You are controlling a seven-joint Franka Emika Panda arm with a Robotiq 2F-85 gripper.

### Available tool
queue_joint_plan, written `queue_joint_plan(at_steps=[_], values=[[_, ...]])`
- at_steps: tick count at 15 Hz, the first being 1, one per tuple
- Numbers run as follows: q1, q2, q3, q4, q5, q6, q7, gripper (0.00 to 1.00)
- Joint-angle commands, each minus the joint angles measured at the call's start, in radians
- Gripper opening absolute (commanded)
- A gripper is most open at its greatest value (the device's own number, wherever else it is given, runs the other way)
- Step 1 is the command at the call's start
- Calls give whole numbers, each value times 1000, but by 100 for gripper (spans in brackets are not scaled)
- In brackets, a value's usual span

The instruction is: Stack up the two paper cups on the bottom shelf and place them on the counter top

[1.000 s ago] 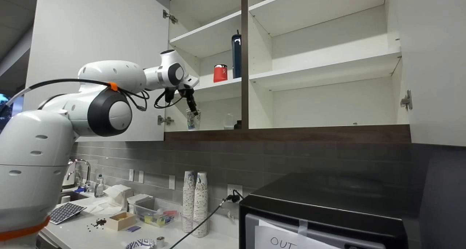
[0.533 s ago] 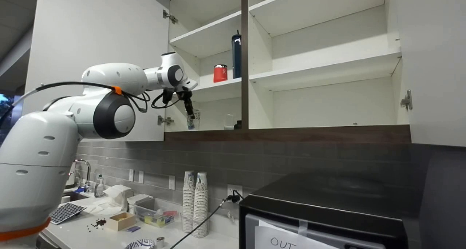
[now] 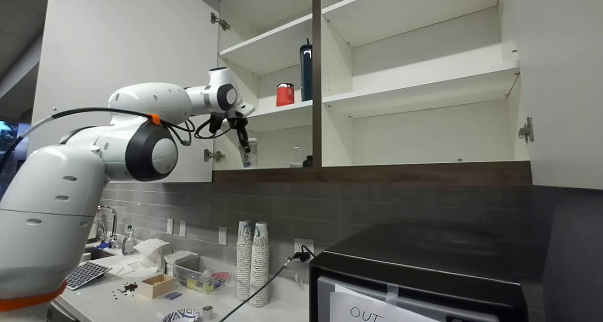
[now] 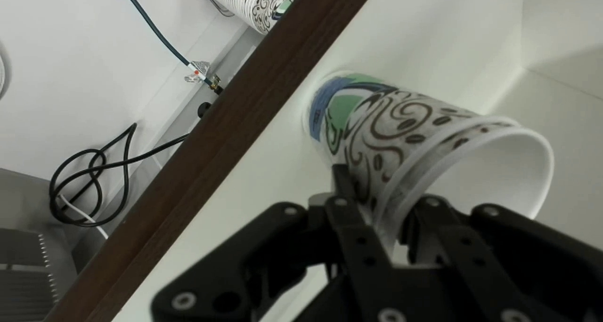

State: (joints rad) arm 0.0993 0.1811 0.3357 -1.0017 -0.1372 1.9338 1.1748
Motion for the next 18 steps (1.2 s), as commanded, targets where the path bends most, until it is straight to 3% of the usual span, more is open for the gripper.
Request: queue_joint_plan(at_steps=[1,5,10,18], values=[[-43,-21,2,10,103,-56,-73,0],[-110,-65,-9,-15,229,-95,-222,1],[-189,-141,-27,-97,332,-141,-530,1],[-247,-348,-90,-440,452,-107,-980,1]])
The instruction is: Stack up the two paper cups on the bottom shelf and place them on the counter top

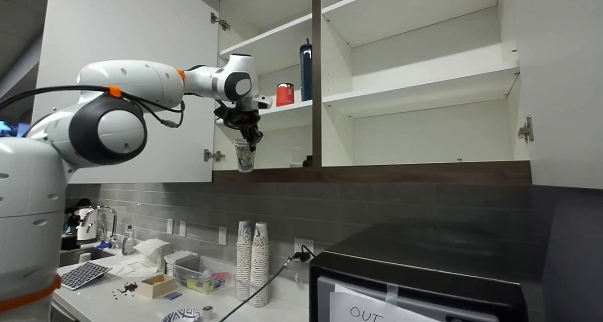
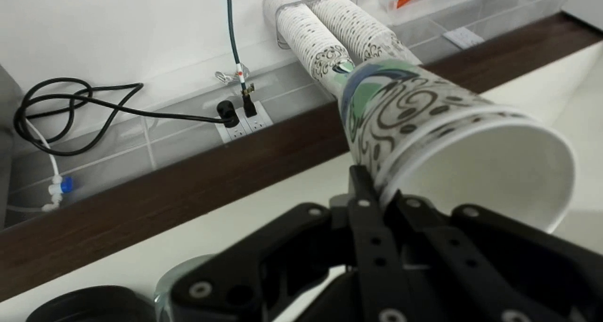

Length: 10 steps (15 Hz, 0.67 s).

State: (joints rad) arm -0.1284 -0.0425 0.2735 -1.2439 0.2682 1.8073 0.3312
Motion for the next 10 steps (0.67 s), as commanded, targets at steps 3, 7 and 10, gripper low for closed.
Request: queue_joint_plan(at_steps=[3,7,10], values=[[-14,-199,-53,-345,29,22,-246,1],[73,-275,-138,-548,-20,46,-324,1],[108,-331,-172,-699,-32,109,-345,1]])
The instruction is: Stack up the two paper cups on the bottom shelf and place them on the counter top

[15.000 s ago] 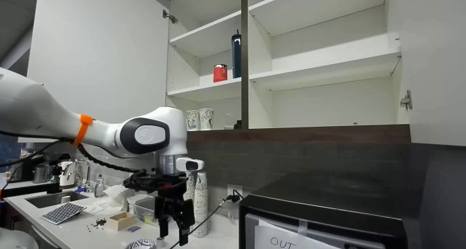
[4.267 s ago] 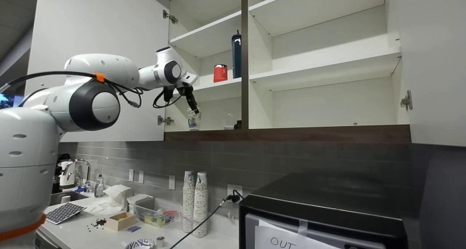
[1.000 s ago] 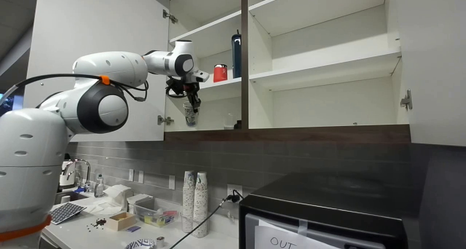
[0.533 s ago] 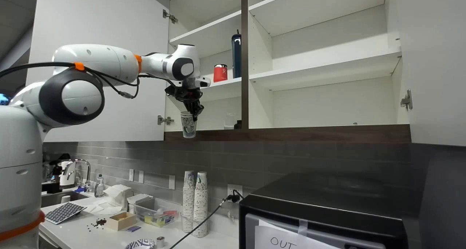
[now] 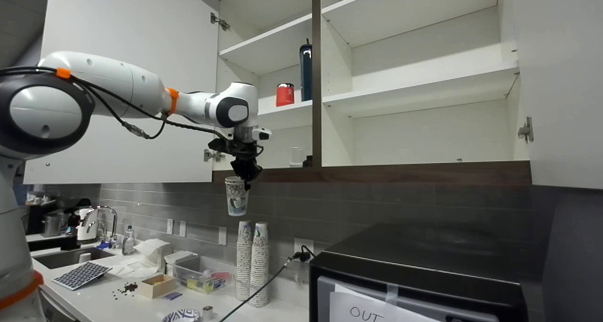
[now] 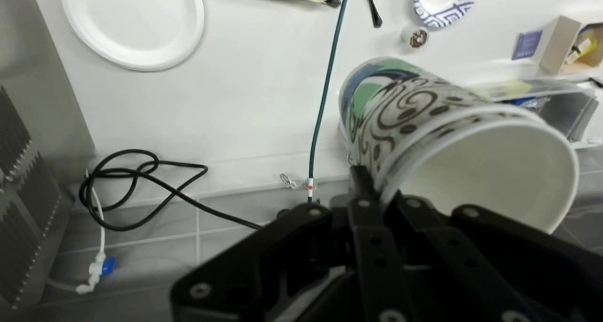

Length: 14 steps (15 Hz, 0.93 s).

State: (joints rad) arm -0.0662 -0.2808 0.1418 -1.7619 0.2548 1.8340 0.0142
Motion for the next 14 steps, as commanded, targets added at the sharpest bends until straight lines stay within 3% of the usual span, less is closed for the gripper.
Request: queue_joint_plan(at_steps=[1,4,5,7,11,14], values=[[53,-108,-46,-229,-19,124,-24,1],[73,-140,-52,-349,-3,203,25,1],[77,-80,-64,-243,-18,150,5,5],[84,-99,-63,-303,-18,182,14,5],[84,-114,-64,-316,-18,185,16,1],[73,-53,-30,-360,-86,231,69,1]])
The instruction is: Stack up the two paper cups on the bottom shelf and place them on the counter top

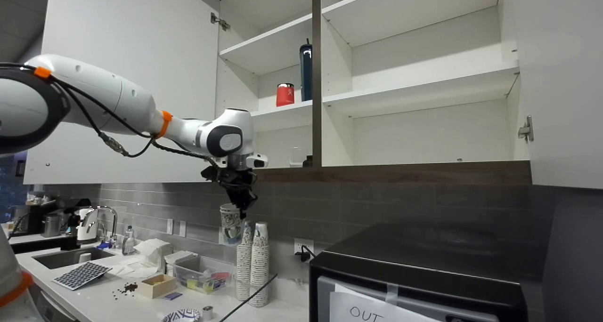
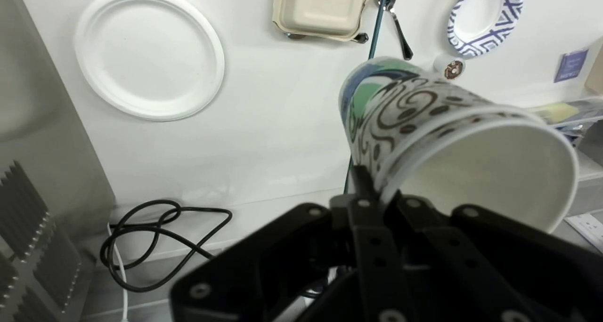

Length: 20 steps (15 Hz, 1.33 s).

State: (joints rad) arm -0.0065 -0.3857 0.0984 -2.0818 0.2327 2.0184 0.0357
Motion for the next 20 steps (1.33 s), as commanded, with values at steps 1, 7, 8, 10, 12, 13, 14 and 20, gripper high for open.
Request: queue_joint_plan(at_steps=[1,7,8,10,12,13,14,20], values=[[19,69,17,-55,-79,57,44,1],[81,179,25,-167,-81,253,0,1],[87,197,27,-179,-83,279,1,1],[100,237,25,-185,-75,307,-7,1],[110,270,25,-187,-67,335,-16,1],[110,290,23,-189,-68,360,-20,1],[114,311,24,-179,-56,375,-22,1],[109,441,24,-122,-84,479,0,1]])
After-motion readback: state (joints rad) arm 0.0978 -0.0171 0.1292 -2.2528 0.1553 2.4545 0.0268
